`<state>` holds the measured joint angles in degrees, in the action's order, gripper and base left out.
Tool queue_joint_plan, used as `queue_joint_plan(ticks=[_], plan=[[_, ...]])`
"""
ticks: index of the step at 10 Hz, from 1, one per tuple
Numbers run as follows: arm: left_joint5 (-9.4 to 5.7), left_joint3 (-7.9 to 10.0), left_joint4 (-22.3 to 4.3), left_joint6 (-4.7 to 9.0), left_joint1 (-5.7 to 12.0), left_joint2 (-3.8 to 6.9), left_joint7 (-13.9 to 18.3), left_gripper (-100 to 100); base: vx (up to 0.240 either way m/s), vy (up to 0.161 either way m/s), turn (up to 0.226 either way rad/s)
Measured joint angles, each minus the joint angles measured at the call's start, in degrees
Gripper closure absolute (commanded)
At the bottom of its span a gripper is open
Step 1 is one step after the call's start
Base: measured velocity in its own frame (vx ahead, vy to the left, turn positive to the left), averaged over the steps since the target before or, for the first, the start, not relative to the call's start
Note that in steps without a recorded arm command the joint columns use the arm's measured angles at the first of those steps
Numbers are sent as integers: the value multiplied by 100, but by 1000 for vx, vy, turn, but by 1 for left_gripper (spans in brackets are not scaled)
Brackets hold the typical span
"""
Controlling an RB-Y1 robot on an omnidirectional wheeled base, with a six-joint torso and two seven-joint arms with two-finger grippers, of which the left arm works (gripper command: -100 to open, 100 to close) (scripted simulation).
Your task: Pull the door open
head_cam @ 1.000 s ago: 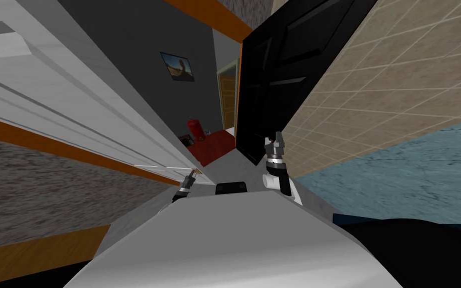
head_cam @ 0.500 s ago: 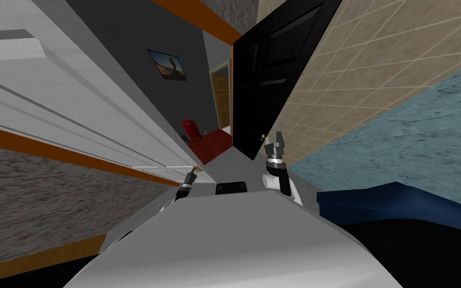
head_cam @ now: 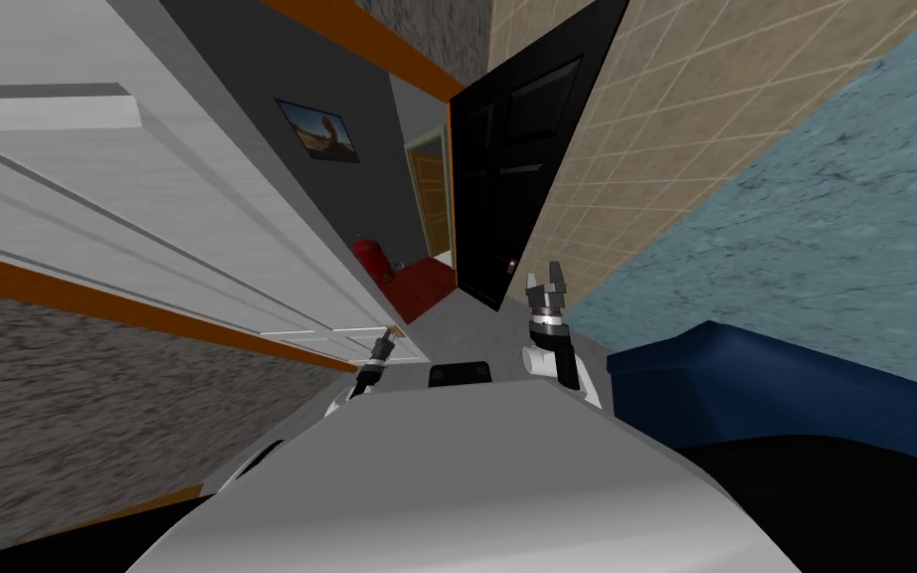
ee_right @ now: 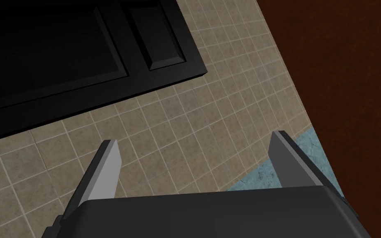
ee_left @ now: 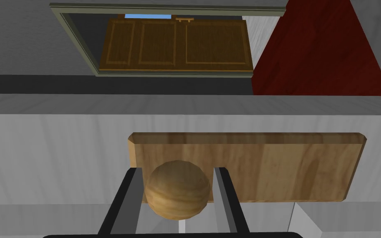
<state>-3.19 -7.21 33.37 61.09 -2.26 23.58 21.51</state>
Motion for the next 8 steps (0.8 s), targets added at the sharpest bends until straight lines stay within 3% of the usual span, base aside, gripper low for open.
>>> queue_joint_plan(ticks=[3, 4, 8], plan=[[-152, 3, 10, -224, 200, -77, -144, 100, -212, 80, -194], [-204, -4, -191, -236, 366, -107, -180, 100, -164, 68, -128], [-373, -16, -251, -452, 583, -219, -353, 100, -197, 79, -151]])
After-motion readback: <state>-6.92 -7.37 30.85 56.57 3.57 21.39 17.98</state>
